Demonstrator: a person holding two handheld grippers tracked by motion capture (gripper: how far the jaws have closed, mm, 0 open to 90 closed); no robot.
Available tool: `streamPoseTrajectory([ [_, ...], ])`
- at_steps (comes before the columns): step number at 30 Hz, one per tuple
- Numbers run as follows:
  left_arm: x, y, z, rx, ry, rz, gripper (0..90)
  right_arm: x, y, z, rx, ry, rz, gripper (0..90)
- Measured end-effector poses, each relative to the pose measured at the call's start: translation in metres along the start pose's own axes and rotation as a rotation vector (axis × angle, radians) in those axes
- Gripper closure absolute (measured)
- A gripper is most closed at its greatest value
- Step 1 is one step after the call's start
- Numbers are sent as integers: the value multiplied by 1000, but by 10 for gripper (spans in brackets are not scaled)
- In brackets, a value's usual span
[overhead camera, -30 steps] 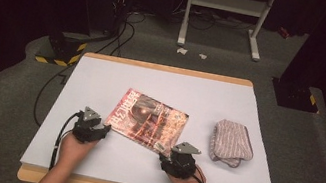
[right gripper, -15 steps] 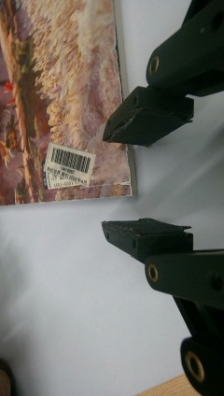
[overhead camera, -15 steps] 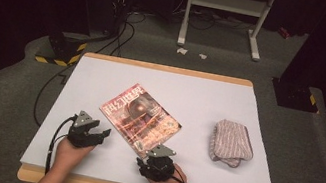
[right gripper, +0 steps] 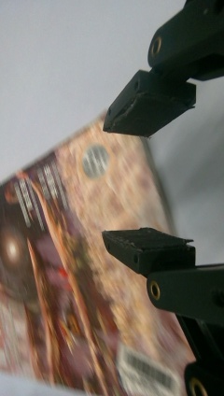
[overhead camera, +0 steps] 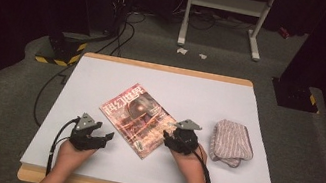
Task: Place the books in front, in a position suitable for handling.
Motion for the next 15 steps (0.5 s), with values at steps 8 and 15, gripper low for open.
streamPoseTrajectory([
  [8,-3,0,-10,-33,-1,20,328,-25,18,-24,-57,9,42,409],
  [15,-5,-2,-9,-9,-15,39,329,-30,14,-19,-45,45,73,475],
])
Point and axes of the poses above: each handheld gripper's, and its own axes: x roughly backward along the jaws, y roughly out of its top, z roughly to its left, the point moved 8 cm from there along -x, roughly forward along the jaws, and after that the axes turned 11 degrees about z, right-handed, at the moved point
